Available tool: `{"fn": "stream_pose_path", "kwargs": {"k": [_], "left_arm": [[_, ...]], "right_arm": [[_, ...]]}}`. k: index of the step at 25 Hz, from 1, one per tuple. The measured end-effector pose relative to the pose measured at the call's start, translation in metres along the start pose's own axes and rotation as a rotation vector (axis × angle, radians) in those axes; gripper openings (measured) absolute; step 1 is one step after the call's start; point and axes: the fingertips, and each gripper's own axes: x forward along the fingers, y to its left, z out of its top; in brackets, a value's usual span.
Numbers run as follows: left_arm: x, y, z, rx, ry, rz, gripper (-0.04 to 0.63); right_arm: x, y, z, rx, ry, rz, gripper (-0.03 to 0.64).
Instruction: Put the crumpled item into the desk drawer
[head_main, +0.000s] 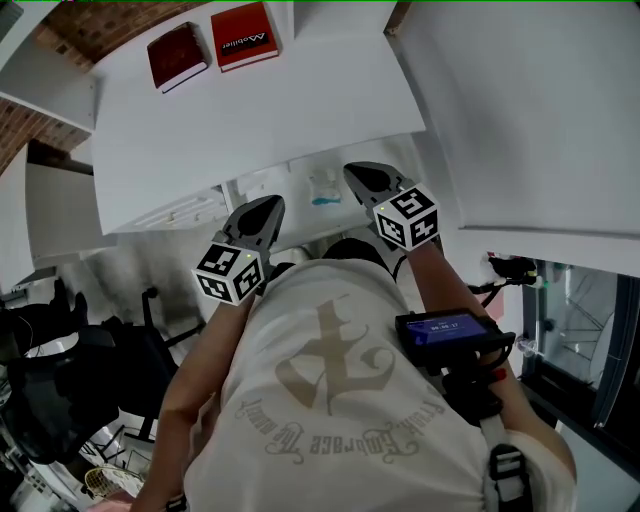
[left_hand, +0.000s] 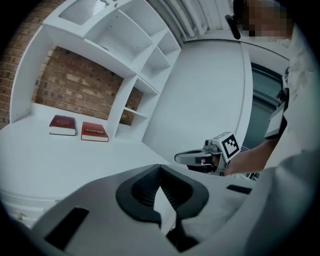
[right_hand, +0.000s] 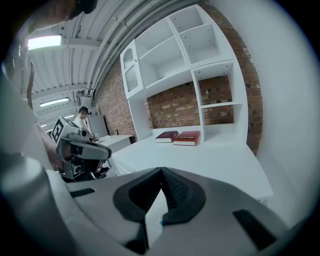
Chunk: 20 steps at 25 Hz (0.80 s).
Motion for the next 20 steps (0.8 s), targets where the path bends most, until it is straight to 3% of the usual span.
{"fn": "stream_pose_path", "kwargs": {"k": [7,20], "left_arm": [[-0.008,0.001,0.006,0.003,-0.026,0.010,0.021],[0.002,-0.040,-0.003,0.046,-0.002,-0.073,0.021]], "right_arm": [[-0.027,0.010,0.003,0.025,-0.051,-0.025,0.023],[-0.064,0.016,-0.014,0.051,-0.071,-0.057,0.023]]}}
